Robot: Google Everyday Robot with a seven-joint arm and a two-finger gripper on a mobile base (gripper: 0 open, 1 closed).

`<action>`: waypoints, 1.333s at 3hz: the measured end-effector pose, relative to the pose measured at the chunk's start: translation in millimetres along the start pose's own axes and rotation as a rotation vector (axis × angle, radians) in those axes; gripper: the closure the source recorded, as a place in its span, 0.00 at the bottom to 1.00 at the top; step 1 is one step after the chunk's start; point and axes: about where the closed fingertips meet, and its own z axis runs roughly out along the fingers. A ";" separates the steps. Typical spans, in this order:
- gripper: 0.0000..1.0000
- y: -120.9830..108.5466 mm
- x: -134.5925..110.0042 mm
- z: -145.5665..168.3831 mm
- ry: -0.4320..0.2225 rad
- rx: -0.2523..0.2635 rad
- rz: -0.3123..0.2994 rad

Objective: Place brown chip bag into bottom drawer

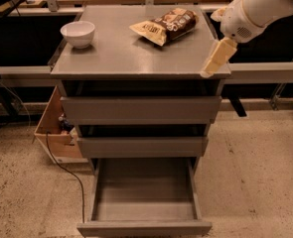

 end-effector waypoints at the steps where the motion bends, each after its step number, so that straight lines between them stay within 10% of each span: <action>1: 0.00 -6.7 -8.0 17.5 -0.029 0.021 0.023; 4: 0.00 -113.8 -94.6 136.6 -0.239 0.132 0.201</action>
Offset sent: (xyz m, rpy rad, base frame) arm 0.1381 0.0923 -0.0094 0.2612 -0.1050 -0.0902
